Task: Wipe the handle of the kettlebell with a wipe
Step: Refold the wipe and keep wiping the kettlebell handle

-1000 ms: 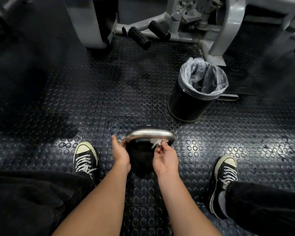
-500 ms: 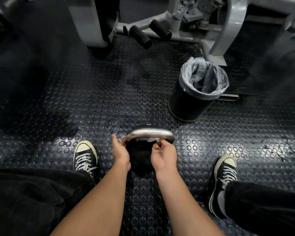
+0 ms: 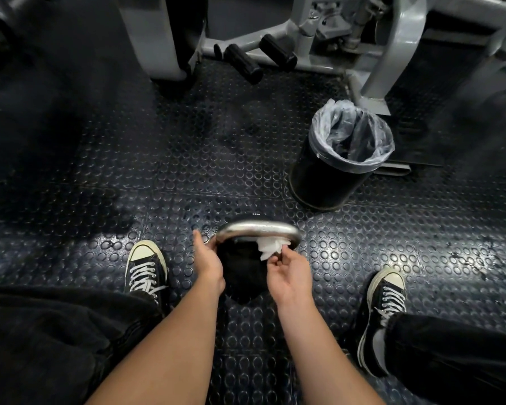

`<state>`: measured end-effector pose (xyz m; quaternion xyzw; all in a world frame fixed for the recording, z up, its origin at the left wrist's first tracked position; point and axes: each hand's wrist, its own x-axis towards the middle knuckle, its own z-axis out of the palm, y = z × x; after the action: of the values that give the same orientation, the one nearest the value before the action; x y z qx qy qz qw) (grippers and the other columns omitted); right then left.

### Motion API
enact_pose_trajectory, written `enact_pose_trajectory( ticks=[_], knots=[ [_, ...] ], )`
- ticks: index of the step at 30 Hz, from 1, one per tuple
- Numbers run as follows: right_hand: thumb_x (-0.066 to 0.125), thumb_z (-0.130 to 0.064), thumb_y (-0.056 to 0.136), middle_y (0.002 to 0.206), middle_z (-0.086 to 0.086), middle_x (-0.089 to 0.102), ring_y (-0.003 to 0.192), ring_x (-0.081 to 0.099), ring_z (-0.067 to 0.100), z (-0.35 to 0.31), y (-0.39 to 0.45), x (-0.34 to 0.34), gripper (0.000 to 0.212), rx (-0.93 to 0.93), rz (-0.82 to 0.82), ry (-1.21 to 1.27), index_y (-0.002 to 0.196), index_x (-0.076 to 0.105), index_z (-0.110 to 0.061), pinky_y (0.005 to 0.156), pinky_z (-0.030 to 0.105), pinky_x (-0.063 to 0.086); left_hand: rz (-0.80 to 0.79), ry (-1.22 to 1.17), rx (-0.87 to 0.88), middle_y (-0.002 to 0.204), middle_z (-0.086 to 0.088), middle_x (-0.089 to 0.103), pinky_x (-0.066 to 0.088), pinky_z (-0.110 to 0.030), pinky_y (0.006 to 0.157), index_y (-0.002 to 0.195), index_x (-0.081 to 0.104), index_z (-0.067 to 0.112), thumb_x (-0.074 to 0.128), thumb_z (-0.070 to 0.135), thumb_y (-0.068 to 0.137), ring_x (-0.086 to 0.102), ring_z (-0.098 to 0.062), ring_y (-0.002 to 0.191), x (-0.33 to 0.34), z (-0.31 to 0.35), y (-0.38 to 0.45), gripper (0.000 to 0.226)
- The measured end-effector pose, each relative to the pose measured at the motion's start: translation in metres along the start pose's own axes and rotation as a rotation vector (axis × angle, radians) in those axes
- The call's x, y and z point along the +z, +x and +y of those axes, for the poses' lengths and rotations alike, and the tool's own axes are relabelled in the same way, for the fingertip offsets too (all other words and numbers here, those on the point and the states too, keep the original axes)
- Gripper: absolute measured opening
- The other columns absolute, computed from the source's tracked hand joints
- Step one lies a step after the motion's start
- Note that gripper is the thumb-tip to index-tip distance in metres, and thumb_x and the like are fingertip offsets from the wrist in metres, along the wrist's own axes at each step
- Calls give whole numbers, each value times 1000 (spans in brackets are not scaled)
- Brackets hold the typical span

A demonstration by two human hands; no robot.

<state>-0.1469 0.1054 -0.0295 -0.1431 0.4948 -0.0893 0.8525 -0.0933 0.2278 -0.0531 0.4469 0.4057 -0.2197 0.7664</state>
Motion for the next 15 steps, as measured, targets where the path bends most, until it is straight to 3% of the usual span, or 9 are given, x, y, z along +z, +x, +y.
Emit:
enact_pose_trajectory(
  ticks=[5, 8, 11, 15],
  knots=[
    [55, 10, 86, 100, 15, 62, 81, 59, 19, -16, 0, -14, 29, -124, 27, -94, 114, 56, 3, 67, 26, 48, 2, -21, 8, 118, -13, 68, 51, -52, 101, 124, 64, 19, 31, 75, 97, 65, -29, 106, -1, -3, 5, 71],
    [55, 8, 87, 110, 16, 66, 86, 64, 22, -35, -9, -13, 31, -226, 34, -175, 117, 55, -2, 68, 29, 52, 0, -35, 9, 123, -14, 67, 49, -55, 105, 120, 66, 20, 32, 77, 96, 63, -31, 113, -2, -3, 5, 71],
    [51, 10, 89, 100, 13, 68, 81, 64, 20, -65, -21, 6, 26, -410, 12, -348, 102, 63, -9, 66, 29, 50, -15, -42, -3, 115, -13, 69, 51, -51, 98, 116, 66, 18, 31, 76, 97, 65, -29, 105, -1, -3, 6, 70],
    [53, 3, 94, 103, 7, 72, 91, 72, 23, -98, -33, 46, 23, -652, -158, -896, 100, 68, -13, 76, 38, 58, -24, -37, -23, 109, -12, 70, 53, -44, 81, 115, 66, 17, 31, 76, 97, 65, -28, 100, -2, -3, 8, 71]
  ],
)
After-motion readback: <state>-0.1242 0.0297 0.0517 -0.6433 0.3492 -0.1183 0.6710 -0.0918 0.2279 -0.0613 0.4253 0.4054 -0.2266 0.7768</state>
